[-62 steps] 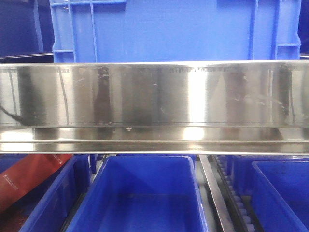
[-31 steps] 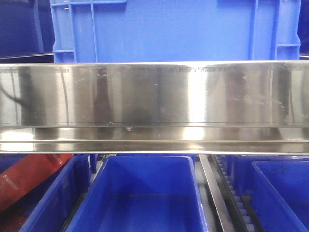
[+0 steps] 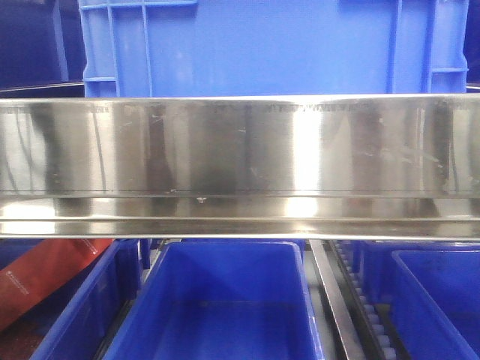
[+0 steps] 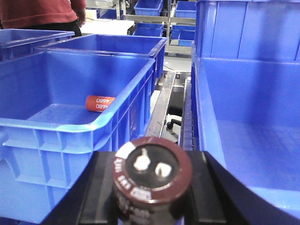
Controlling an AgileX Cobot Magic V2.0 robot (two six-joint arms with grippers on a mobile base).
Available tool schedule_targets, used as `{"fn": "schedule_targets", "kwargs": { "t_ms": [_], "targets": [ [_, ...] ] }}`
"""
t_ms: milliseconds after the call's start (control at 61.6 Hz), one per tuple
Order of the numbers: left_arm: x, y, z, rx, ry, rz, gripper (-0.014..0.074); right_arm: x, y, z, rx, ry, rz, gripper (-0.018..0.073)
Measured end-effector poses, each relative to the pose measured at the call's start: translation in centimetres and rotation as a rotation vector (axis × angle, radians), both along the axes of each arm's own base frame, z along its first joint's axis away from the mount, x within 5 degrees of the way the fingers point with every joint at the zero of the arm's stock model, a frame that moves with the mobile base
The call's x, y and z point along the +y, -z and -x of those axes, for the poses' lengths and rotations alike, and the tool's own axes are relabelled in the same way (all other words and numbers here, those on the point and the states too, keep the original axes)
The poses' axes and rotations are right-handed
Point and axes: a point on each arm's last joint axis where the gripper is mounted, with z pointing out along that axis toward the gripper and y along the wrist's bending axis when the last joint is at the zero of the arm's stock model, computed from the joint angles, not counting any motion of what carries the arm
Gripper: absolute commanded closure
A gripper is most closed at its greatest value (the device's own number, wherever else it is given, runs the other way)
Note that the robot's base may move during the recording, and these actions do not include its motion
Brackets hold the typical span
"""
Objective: Place cylindrical capacitor in blue bin on shelf
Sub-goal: 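Open the right gripper to drop the capacitor into a blue bin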
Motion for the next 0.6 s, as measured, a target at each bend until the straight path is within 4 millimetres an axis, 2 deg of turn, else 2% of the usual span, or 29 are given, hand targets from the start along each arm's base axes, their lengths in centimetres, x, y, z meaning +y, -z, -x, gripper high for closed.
{"fn": "schedule_targets", "kwargs": {
  "t_ms": [114, 341, 455, 601],
  "targets": [
    [2.1, 1.4, 3.1, -0.047, -0.037, 0.02, 0.0707, 0.0, 0.1, -0.3, 0.01, 0.0, 0.001, 0.0721],
    [5.3, 6.0, 8.5, -0.101, -0.122, 0.072, 0.0707, 0.4, 0.2, -2.1, 0.066, -0.013, 0.009, 0.0721],
    [6.1, 8.2, 10.3, -0.094, -0.163, 0.103, 0.0707, 1.0, -1.4, -3.3, 0.057, -0.052, 0.02, 0.0721],
    [6.6, 9.9, 11.7, -0.099, -0.177, 0.12, 0.0707, 2.3, -5.0, -5.4, 0.01, -0.122, 0.047, 0.0721]
  ]
}}
